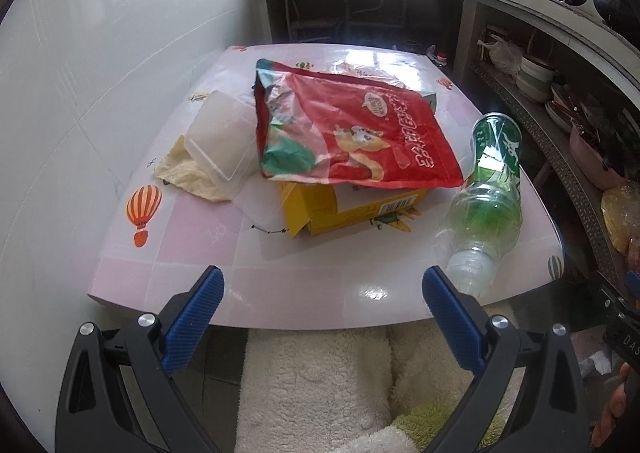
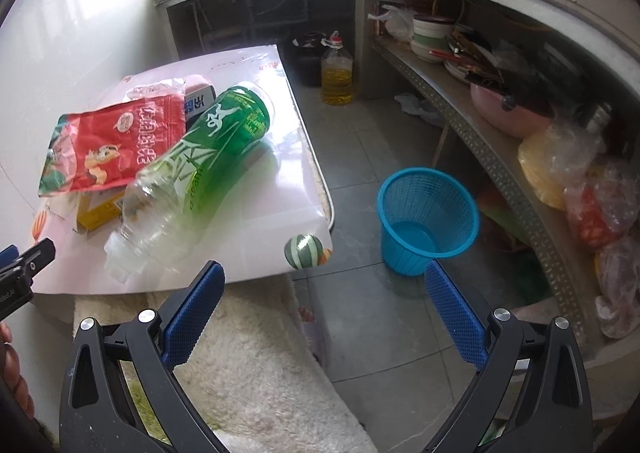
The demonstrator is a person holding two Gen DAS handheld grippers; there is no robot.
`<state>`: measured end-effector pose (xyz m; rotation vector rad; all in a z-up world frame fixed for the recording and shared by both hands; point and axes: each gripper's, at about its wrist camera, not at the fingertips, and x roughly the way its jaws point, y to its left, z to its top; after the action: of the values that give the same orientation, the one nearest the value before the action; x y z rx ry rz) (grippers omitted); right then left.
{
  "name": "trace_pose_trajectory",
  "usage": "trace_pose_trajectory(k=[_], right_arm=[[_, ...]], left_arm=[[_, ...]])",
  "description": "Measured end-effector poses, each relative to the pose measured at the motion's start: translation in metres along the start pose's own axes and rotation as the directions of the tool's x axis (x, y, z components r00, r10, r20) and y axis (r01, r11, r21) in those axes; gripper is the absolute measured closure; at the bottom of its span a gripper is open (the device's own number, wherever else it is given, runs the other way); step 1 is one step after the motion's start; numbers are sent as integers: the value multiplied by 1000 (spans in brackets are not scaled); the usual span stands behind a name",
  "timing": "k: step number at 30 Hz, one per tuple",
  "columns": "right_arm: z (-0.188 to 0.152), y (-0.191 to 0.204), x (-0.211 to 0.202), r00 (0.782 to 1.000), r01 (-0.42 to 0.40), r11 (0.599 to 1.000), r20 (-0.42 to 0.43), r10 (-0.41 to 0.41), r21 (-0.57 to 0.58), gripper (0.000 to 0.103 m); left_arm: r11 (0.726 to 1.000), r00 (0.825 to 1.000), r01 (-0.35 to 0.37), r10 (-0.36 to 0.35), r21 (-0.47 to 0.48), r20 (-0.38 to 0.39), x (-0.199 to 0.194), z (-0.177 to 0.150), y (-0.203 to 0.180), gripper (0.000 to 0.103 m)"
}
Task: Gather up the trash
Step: 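Move the left tool over the table toward the blue candy wrapper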
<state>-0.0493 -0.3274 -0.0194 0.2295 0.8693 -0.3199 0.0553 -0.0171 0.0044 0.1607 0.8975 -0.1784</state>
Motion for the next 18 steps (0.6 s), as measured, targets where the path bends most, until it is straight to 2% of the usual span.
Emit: trace_pose_trajectory(k=[4, 7, 11, 13, 16, 18], right_arm=[[7, 1, 5, 1000, 3, 1000, 9, -3, -11, 8], [12, 1, 11, 1000, -10, 1000, -1, 10, -2, 7], [19, 1, 18, 1000, -24, 999, -6, 24, 24, 7], [22, 4, 20, 1000, -20, 1000, -7, 21, 23, 8], [27, 5, 22, 1000, -8, 1000, -11, 8, 16, 8], [29, 6, 19, 1000, 11, 1000, 15, -11, 10, 8]], left_arm=[[999, 999, 40, -41, 35, 14, 3, 9, -7, 6], [993, 993, 110, -111, 39, 27, 6, 12, -6, 6], [970, 965, 244, -243, 0, 96, 3, 14, 2, 6], [957, 951, 290, -286, -18, 122, 2, 15, 5, 6], [943, 938, 332, -328, -26, 116, 4, 18, 6, 6], [928, 928, 368, -363, -60, 90, 8, 20, 9, 6]])
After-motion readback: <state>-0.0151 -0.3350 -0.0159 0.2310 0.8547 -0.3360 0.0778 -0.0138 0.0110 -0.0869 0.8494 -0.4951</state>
